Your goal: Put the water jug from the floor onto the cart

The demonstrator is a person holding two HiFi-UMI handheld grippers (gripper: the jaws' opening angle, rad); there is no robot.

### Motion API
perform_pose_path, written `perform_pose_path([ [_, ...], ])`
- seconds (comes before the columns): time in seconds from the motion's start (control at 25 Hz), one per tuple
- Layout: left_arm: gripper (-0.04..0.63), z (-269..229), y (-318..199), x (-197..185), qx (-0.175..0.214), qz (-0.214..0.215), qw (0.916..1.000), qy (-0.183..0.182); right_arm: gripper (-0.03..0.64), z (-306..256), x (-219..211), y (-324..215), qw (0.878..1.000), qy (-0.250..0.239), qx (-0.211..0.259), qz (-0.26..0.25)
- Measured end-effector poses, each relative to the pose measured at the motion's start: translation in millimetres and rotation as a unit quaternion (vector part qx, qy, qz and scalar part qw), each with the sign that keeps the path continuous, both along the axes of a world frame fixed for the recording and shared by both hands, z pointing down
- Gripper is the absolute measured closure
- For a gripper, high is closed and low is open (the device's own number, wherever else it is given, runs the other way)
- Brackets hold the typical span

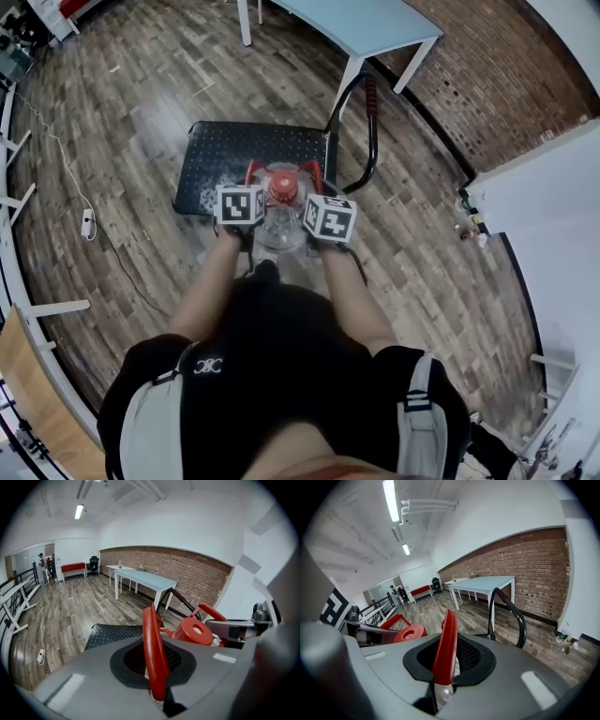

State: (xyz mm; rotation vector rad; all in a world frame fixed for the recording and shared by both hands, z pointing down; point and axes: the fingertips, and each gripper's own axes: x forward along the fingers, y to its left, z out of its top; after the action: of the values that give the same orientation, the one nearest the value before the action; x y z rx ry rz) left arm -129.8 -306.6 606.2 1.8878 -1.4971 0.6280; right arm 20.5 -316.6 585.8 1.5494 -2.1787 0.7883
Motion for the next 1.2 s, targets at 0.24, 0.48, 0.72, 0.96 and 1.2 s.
perform_pose_path([
  [0.24, 0.592, 4, -67, -6, -0.003, 0.028, 0.9996, -0.002, 0.552, 6, -7, -58, 0.999, 0.015, -0.017, 0.022],
  [0.48, 0.594, 13, -117, -12, -0.002, 0.060, 0.9980, -0.019, 0.552, 18, -9, -98, 0.998, 0.024, -0.034, 0.048],
  [0.72, 0.594, 25, -160, -2, 0.003, 0.084, 0.9963, -0.019, 0.552, 29, 1, -133, 0.996, 0.047, -0.046, 0.067],
  [0.96, 0.594, 35, -185, 25, 0.004, 0.106, 0.9941, -0.021, 0.552, 47, 25, -150, 0.992, 0.067, -0.062, 0.089],
  [1.2, 0.592, 64, -191, 47, -0.008, 0.115, 0.9931, -0.022, 0.554, 75, 45, -156, 0.989, 0.085, -0.083, 0.093],
])
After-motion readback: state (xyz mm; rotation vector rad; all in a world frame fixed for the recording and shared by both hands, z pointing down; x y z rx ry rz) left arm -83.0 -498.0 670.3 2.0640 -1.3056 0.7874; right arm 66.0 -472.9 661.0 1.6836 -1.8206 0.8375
